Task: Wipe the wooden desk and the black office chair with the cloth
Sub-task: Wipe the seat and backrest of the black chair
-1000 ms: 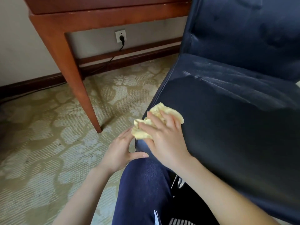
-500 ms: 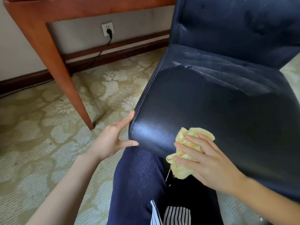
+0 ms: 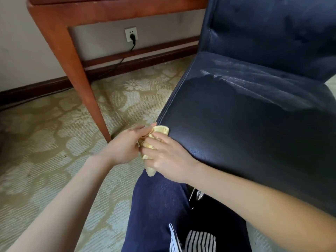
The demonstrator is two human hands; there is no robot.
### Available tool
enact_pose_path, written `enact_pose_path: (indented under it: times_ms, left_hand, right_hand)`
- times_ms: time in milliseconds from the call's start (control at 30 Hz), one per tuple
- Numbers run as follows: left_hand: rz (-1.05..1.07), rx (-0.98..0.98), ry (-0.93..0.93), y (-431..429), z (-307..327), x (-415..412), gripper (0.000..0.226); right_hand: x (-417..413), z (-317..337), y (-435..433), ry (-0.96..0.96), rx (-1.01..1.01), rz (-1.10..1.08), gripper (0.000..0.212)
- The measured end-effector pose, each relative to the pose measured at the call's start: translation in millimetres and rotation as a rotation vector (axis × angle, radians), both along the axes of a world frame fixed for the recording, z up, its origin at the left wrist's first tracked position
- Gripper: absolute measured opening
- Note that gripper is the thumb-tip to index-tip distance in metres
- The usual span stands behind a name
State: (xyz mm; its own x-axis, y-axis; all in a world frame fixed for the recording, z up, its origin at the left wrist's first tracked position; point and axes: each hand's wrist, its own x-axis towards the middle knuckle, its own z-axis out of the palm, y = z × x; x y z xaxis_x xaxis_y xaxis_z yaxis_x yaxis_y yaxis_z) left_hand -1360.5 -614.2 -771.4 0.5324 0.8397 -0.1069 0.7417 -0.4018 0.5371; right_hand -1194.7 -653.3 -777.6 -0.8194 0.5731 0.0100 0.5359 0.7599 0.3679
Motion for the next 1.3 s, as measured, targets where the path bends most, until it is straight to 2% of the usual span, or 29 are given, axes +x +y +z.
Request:
enact_pose_path:
  times_ms: [67, 133, 267, 333, 433, 567, 667, 833, 900, 1033, 1167, 1233, 1300]
  left_hand:
    - [0.051, 0.046, 0.099, -5, 4, 6, 0.073]
    - [0.126, 0.101, 0.193, -9, 9, 16, 0.065]
    - [0.203, 0.195, 0.29, -18, 9, 41, 0.071]
    - [0.214, 0.234, 0.286, -24, 7, 53, 0.086]
    - [0.144, 0.292, 0.313, -32, 5, 73, 0.115]
    - [0.011, 0.349, 0.372, -35, 2, 94, 0.135]
    - [-0.062, 0.382, 0.369, -34, 1, 106, 0.133]
    - [-0.162, 0.434, 0.359, -33, 3, 128, 0.12]
    - [-0.186, 0.429, 0.334, -33, 5, 140, 0.119]
    - [-0.21, 0.387, 0.312, -32, 8, 158, 0.132]
    - [-0.193, 0.302, 0.341, -32, 8, 167, 0.136]
    - [-0.189, 0.289, 0.362, -33, 9, 168, 0.135]
    - [-0.192, 0.282, 0.379, -34, 10, 170, 0.135]
  right_hand:
    - [15, -4, -10, 0.094, 0.014, -0.01, 0.054]
    - [34, -10, -24, 0.196, 0.051, -0.055, 0.045]
    - [75, -24, -52, 0.288, 0.101, -0.102, 0.032]
    - [98, -29, -68, 0.288, 0.128, -0.132, 0.032]
    - [135, -33, -92, 0.248, 0.176, -0.192, 0.031]
    - [180, -28, -120, 0.216, 0.219, -0.247, 0.029]
    - [216, -33, -149, 0.276, 0.252, -0.329, 0.026]
    - [262, -55, -204, 0.355, 0.303, -0.651, 0.03]
    - [271, -64, -223, 0.466, 0.299, -0.822, 0.031]
    - [264, -75, -235, 0.88, 0.378, -1.155, 0.032]
    - [253, -58, -202, 1.514, 0.644, -1.468, 0.029]
    - [260, -38, -178, 1.585, 0.766, -1.602, 0.021]
    - [270, -16, -156, 1.453, 0.78, -1.726, 0.017]
